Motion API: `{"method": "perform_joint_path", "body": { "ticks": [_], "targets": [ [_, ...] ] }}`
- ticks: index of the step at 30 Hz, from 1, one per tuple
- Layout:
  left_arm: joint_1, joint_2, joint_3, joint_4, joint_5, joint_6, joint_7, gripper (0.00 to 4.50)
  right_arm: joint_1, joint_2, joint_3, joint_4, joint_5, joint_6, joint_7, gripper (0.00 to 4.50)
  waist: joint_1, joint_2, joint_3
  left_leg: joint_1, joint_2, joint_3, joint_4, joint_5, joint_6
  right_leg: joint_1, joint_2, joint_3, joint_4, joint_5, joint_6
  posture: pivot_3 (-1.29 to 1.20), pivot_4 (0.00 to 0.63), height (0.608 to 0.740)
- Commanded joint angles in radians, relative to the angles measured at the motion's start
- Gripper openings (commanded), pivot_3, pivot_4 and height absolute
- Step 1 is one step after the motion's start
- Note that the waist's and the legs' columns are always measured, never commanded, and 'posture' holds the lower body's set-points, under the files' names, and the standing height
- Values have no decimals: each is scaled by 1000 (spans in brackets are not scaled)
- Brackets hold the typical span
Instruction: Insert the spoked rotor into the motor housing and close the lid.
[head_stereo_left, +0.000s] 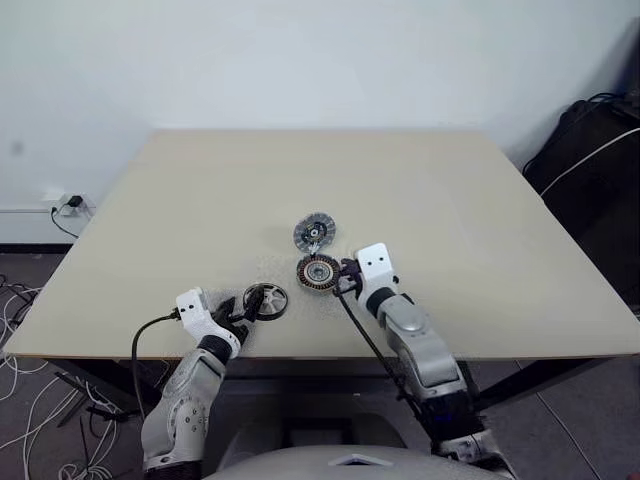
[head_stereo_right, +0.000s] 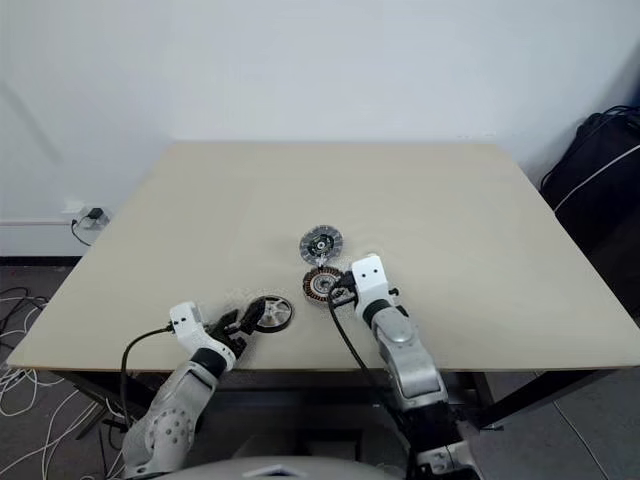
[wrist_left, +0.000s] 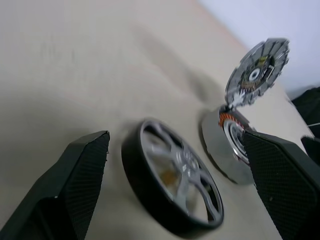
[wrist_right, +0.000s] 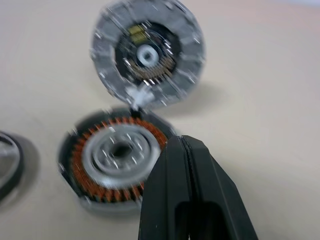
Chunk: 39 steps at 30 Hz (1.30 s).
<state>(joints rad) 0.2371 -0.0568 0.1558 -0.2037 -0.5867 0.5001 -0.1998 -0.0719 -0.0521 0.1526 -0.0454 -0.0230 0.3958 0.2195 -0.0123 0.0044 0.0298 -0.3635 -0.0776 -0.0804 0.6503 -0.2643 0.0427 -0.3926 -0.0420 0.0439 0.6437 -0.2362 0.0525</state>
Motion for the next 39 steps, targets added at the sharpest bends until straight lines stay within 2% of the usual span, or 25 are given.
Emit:
{"method": "perform_joint_path", "body": {
  "ticks": [1,13,29,32,39],
  "targets": [
    [4,-32,26,-53,-97,59,26,4500,35,-10,-32,-106,42,16,12,22,1,-1,0,0,0,0,0,0,0,0,0,0,0,0,0,0,0,740],
    [-10,-52,84,-13,-371,182,77,4500,143,-62,-27,-218,104,24,63,22,2,-4,3,0,0,0,1,0,0,0,-1,0,-1,-3,-4,0,0,740],
    [-31,-58,60,49,-485,193,128,4500,198,-83,-32,-268,108,47,53,22,4,-5,3,-1,0,0,1,0,-1,1,-1,1,-1,-3,-4,0,0,740],
    [-42,-59,58,63,-494,187,120,3903,200,-83,-30,-269,109,48,49,0,4,-5,3,-1,0,0,1,0,-1,1,-1,1,-1,-3,-4,0,0,740],
    [-71,-59,61,100,-513,178,109,1528,201,-85,-28,-269,111,49,40,0,4,-6,4,-1,0,0,1,0,-1,0,-1,1,-1,-3,-4,0,0,740]
  ]
}}
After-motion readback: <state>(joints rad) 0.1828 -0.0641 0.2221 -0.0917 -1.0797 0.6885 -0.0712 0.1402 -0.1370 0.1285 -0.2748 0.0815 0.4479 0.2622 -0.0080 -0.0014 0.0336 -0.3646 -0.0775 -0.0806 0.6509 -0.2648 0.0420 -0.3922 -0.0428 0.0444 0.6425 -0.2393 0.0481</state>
